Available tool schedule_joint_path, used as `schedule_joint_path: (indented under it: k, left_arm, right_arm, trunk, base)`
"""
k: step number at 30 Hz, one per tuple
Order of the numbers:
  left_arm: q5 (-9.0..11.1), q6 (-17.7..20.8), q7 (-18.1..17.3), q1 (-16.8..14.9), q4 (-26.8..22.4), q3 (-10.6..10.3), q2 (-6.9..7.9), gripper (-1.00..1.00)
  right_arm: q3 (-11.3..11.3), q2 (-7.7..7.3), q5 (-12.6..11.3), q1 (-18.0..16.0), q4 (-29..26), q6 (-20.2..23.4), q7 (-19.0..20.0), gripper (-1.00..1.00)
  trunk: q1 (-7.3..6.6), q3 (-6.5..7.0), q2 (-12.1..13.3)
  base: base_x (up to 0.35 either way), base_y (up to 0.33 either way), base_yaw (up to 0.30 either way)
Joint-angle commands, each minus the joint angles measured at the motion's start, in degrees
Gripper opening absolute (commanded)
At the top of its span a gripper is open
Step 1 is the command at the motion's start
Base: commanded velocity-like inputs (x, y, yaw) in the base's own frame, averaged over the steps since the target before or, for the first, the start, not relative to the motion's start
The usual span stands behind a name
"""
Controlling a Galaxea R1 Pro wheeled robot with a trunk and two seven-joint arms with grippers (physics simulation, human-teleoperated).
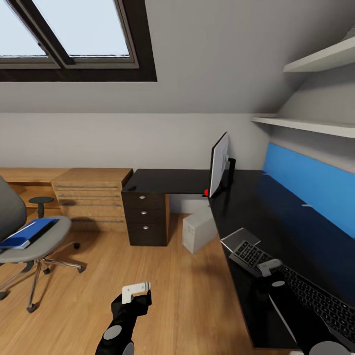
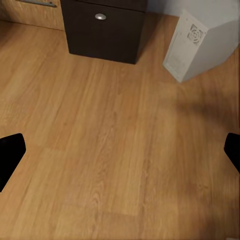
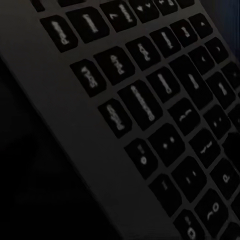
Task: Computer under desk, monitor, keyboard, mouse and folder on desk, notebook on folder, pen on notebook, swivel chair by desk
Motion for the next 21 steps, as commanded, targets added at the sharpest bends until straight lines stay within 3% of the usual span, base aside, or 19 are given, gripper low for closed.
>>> schedule_joint_path:
  k: [1, 10, 17, 21]
  left_arm:
    - [0.5, 0.2, 0.5, 0.0, -0.1, -0.1, 0.02, 1.00]
    - [0.5, 0.2, 0.4, 0.0, 0.1, -0.2, -0.07, 1.00]
    - [0.5, 0.2, 0.4, 0.0, 0.1, -0.2, -0.07, 1.00]
    - [0.5, 0.0, 0.4, 0.0, 0.1, -0.2, -0.07, 1.00]
  right_arm:
    - [0.2, -0.04, 0.5, 0.0, 0.4, 0.6, 0.2, 1.00]
    - [0.2, 0.21, 0.5, 0.0, 0.3, 0.6, 0.2, 1.00]
    - [0.2, 0.22, 0.5, 0.0, 0.3, 0.6, 0.2, 1.00]
    - [0.2, 0.22, 0.5, 0.0, 0.3, 0.6, 0.2, 1.00]
  trunk:
    - [0.00, -0.08, 0.0]
    - [0.00, -0.08, 0.0]
    - [0.00, -0.08, 0.0]
    - [0.00, -0.08, 0.0]
  base:
    - [0.000, 0.000, -0.170]
    - [0.000, 0.000, -0.209]
    - [0.000, 0.000, -0.028]
    - [0.174, 0.000, -0.002]
